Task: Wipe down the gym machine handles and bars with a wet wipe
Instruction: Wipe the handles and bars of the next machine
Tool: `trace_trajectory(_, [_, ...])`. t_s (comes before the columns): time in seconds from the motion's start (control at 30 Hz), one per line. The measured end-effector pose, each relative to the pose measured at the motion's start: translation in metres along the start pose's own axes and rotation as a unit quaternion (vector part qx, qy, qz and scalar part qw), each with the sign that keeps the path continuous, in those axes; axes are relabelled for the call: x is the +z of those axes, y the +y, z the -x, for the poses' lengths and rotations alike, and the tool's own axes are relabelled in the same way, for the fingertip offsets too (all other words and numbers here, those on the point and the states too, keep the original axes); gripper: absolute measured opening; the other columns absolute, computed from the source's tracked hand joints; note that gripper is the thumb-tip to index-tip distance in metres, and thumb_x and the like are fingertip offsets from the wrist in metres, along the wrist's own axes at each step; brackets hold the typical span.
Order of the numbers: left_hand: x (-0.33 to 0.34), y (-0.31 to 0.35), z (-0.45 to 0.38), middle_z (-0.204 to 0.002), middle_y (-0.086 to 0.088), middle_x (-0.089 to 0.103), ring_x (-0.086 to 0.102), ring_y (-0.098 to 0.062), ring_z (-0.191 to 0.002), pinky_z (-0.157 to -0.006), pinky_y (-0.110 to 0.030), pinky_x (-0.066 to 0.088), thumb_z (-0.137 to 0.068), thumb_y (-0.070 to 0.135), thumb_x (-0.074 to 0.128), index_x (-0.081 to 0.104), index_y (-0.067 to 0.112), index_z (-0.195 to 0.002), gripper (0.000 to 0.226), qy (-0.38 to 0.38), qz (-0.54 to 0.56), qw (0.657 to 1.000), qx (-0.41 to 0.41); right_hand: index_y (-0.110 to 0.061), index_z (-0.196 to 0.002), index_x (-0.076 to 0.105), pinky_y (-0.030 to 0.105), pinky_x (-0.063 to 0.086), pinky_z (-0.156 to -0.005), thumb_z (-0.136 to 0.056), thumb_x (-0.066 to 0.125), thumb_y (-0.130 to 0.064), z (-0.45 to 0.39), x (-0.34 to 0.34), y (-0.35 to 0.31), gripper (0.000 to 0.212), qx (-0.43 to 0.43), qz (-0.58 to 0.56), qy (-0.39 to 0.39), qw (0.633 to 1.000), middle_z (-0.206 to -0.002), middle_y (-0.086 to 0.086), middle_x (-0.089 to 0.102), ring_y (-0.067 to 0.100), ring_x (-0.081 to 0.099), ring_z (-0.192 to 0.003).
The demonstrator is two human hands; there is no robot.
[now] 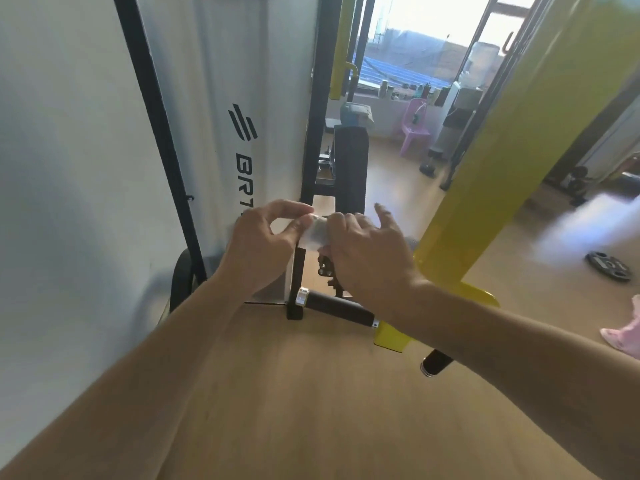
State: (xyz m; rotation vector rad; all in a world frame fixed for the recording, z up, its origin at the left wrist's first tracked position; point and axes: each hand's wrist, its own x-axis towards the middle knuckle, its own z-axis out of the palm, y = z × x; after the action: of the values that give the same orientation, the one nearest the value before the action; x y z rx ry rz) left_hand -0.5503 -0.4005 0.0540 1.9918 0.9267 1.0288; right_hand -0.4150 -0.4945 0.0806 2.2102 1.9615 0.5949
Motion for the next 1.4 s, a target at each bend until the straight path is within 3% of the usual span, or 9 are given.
trace_trajectory(0.2, [0.004, -0.001, 0.001, -0.106, 0.019, 0.068, 0.051, 0.002, -0.038, -0.036, -0.008, 0.035, -0.094, 0.033, 0.064, 0.073, 0.03, -0.113, 0.021, 0.006, 0.004, 1.0, 0.01, 0.003, -0.128, 0.045, 0.058, 0.028, -0.115, -0.091, -0.011, -0.016, 0.038, -0.003, 0.02, 0.071, 0.054, 0.098, -0.053, 0.992, -0.124, 0.027, 0.064, 0.044, 0.058, -0.12])
trace_trajectory(0.3, [0.004, 0.0, 0.001, -0.108, 0.024, 0.066, 0.055, 0.002, -0.048, -0.044, -0.005, 0.041, -0.094, 0.035, 0.064, 0.072, 0.033, -0.113, 0.021, 0.007, -0.005, 1.0, 0.002, 0.01, -0.14, 0.041, 0.058, 0.016, -0.12, -0.1, 0.007, -0.009, 0.048, -0.016, 0.022, 0.055, 0.047, 0.118, -0.087, 0.988, -0.139, 0.031, 0.053, 0.046, 0.045, -0.135])
trace_trajectory(0.43, [0.003, -0.006, 0.007, -0.106, 0.023, 0.072, 0.067, 0.003, -0.092, -0.075, 0.002, 0.043, -0.09, 0.039, 0.068, 0.074, 0.03, -0.108, 0.02, 0.017, 0.056, 0.997, -0.043, -0.01, -0.124, 0.068, 0.042, 0.054, -0.095, -0.104, 0.014, -0.016, 0.06, -0.029, 0.02, 0.058, -0.059, -0.086, 0.135, 0.985, -0.103, 0.007, 0.078, 0.023, 0.074, -0.097])
trace_trajectory(0.57, [0.009, -0.037, 0.046, -0.093, 0.015, 0.076, 0.069, -0.001, -0.093, -0.082, -0.013, 0.049, -0.084, 0.06, 0.066, 0.073, 0.027, -0.1, 0.037, 0.037, 0.143, 0.983, -0.11, -0.033, -0.108, 0.07, 0.02, 0.057, -0.071, -0.097, 0.056, -0.029, 0.065, 0.004, -0.003, 0.018, -0.026, -0.49, -0.005, 0.872, -0.091, -0.019, 0.072, -0.002, 0.066, -0.081])
trace_trajectory(0.83, [0.041, -0.11, 0.082, -0.1, 0.022, 0.07, 0.065, 0.001, -0.095, -0.078, -0.02, 0.049, -0.093, 0.036, 0.068, 0.068, 0.034, -0.104, 0.012, 0.044, 0.093, 0.966, -0.238, -0.03, -0.11, 0.065, 0.022, 0.059, -0.059, -0.092, 0.073, -0.023, 0.037, 0.09, -0.028, 0.021, 0.303, -0.737, -0.037, 0.603, -0.097, -0.012, 0.072, 0.014, 0.071, -0.081])
trace_trajectory(1.0, [0.053, -0.117, 0.069, -0.103, 0.023, 0.069, 0.061, 0.018, -0.089, -0.071, -0.01, 0.047, -0.094, 0.031, 0.067, 0.068, 0.031, -0.114, 0.02, -0.007, 0.082, 0.974, -0.209, -0.01, -0.106, 0.075, 0.024, 0.05, -0.099, -0.09, 0.072, -0.005, 0.005, 0.096, -0.028, 0.017, 0.252, -0.542, 0.197, 0.777, -0.104, 0.003, 0.075, 0.017, 0.067, -0.1])
trace_trajectory(1.1, [0.059, -0.112, 0.062, -0.103, 0.02, 0.07, 0.063, 0.013, -0.089, -0.067, -0.007, 0.048, -0.096, 0.029, 0.065, 0.069, 0.031, -0.114, 0.019, -0.022, 0.089, 0.979, -0.183, -0.016, -0.108, 0.073, 0.043, 0.055, -0.091, -0.09, 0.071, -0.004, 0.021, 0.111, -0.028, 0.022, 0.127, -0.405, 0.071, 0.903, -0.111, 0.004, 0.073, 0.023, 0.066, -0.103])
trace_trajectory(1.23, [0.065, -0.106, 0.061, -0.098, 0.023, 0.071, 0.065, 0.011, -0.089, -0.066, -0.002, 0.047, -0.097, 0.021, 0.065, 0.071, 0.035, -0.105, 0.018, -0.038, 0.111, 0.982, -0.15, -0.025, -0.112, 0.071, 0.034, 0.048, -0.103, -0.088, 0.065, -0.035, 0.045, 0.123, -0.037, 0.026, 0.043, -0.388, -0.004, 0.921, -0.132, -0.006, 0.061, 0.013, 0.055, -0.121])
trace_trajectory(1.4, [0.069, -0.106, 0.057, -0.098, 0.013, 0.074, 0.066, 0.011, -0.089, -0.064, -0.001, 0.047, -0.091, 0.029, 0.07, 0.075, 0.022, -0.109, 0.02, -0.042, 0.136, 0.979, -0.144, -0.02, -0.098, 0.064, 0.024, 0.053, -0.059, -0.089, 0.073, -0.038, 0.021, 0.11, -0.035, 0.022, 0.159, -0.45, 0.003, 0.879, -0.103, 0.0, 0.07, 0.017, 0.064, -0.083])
